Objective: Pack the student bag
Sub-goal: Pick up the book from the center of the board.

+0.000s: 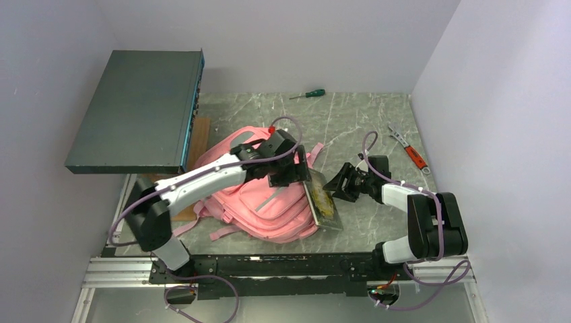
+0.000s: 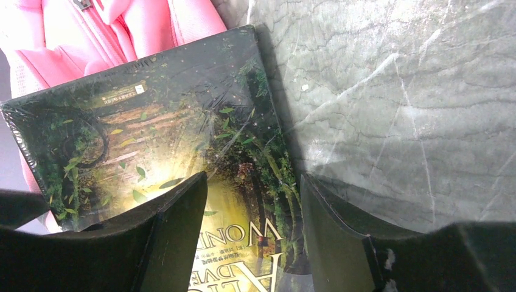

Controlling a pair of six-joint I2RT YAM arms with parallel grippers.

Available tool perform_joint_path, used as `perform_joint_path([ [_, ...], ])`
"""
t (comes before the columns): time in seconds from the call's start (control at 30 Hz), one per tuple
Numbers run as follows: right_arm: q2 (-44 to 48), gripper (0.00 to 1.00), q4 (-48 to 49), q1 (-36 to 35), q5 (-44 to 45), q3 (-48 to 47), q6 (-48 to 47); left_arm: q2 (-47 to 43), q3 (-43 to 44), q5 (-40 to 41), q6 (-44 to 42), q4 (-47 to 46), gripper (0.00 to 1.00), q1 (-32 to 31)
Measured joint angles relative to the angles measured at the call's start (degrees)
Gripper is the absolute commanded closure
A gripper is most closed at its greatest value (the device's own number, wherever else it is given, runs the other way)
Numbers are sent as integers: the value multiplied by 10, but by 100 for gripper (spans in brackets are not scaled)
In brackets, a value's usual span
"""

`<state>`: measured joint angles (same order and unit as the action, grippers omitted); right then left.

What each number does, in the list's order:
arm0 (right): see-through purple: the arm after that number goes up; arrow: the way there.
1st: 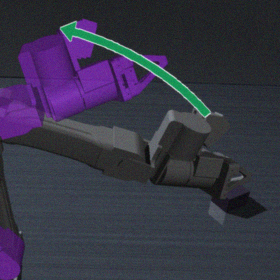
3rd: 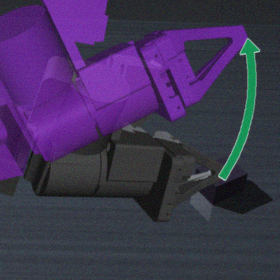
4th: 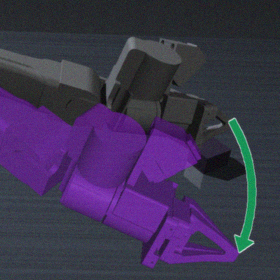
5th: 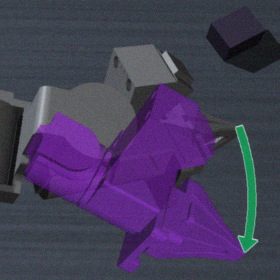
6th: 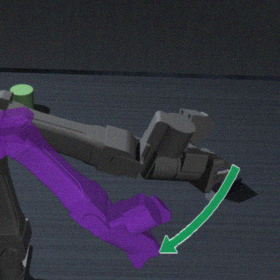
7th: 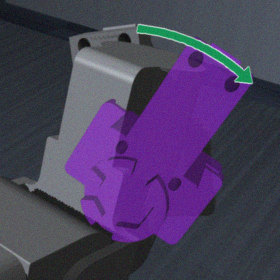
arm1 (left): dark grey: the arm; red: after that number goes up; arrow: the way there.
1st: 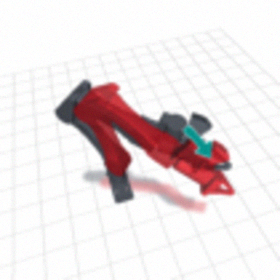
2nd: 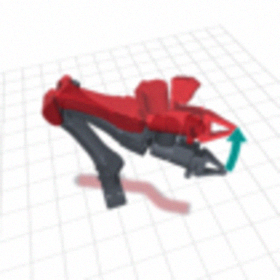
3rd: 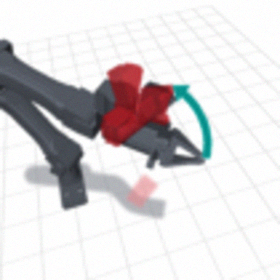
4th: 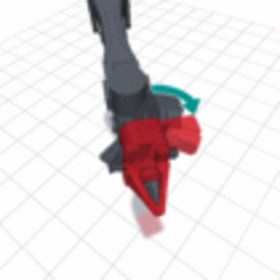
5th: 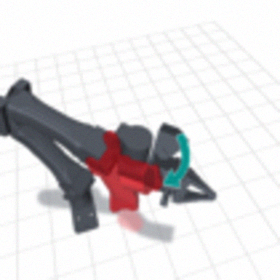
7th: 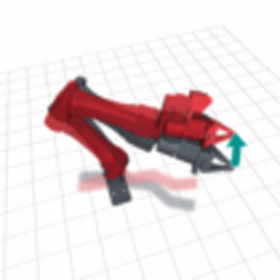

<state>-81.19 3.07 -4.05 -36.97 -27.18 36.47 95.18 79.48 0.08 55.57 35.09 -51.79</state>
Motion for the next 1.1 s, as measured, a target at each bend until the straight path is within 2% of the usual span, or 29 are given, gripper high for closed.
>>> perform_joint_path([
  [0.07, -1, 40, 1, 0, 0, 0, 0, -45, -34, -2, 18, -14, 20, 0],
  [0.2, -1, 40, 2, -1, 0, 0, 1, -107, -112, -42, 60, -63, 36, -2],
  [0.43, -1, 40, 3, -1, 0, 0, 0, -76, -131, -60, 118, -107, 43, -28],
  [0.8, 5, 40, 11, -3, 6, 6, 0, -34, -136, -75, 180, -162, 44, -58],
  [0.97, 19, 39, 10, -7, 27, 11, -9, -20, -134, -82, 200, -160, 38, -59],
  [1.1, 26, 39, 10, -7, 33, 15, -11, -16, -126, -82, 204, -155, 26, -61],
])
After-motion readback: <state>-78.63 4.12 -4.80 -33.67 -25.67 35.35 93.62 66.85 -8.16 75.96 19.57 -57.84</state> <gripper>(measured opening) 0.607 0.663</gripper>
